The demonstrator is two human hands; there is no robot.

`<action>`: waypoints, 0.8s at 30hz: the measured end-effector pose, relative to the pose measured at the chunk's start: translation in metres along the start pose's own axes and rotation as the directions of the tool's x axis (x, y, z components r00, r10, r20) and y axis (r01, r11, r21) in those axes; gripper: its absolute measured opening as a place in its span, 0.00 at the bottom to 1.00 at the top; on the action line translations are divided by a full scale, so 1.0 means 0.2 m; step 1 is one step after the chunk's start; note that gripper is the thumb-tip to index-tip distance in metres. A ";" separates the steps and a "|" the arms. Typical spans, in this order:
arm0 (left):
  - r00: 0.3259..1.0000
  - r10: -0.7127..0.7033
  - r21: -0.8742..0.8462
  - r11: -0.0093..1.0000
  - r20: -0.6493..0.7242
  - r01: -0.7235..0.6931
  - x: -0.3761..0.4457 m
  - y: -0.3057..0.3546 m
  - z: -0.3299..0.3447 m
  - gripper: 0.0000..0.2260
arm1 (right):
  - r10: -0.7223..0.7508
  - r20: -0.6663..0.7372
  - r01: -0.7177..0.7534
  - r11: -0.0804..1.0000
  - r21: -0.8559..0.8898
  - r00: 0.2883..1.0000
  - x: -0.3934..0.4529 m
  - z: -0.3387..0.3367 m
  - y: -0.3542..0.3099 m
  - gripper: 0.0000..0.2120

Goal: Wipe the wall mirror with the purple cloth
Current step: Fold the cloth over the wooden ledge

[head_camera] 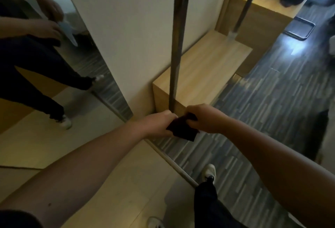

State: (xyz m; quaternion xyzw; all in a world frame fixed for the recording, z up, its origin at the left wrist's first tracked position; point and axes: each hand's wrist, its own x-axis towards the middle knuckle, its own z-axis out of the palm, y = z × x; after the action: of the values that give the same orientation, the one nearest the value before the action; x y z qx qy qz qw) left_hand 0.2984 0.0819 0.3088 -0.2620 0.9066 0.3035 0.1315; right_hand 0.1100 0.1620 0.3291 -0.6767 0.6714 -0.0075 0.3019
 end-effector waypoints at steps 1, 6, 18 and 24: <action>1.000 0.009 0.022 1.000 -0.009 -0.008 0.06 0.02 0.00 0.16 | 0.007 0.020 -0.008 1.000 0.010 1.000 -0.01 -0.04 0.08 0.07; 0.997 0.026 0.007 1.000 -0.071 -0.026 0.41 0.10 -0.09 0.10 | 0.028 0.107 -0.036 0.996 0.076 0.994 0.05 -0.27 0.51 0.08; 0.993 0.100 0.216 0.973 -0.069 -0.083 1.29 0.39 -0.40 0.05 | -0.158 0.054 0.167 0.949 -0.266 0.986 0.40 -0.59 1.19 0.22; 0.978 0.152 0.419 0.905 -0.142 -0.079 1.47 0.28 -0.27 0.12 | -0.021 0.239 0.073 0.974 -0.213 0.971 0.53 -0.64 1.38 0.16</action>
State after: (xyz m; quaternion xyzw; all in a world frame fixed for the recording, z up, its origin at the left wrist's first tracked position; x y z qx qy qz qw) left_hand 0.0192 -0.0292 0.2610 -0.1993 0.9720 0.0897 0.0869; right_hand -0.1821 0.0376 0.2754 -0.7179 0.6113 0.1398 0.3022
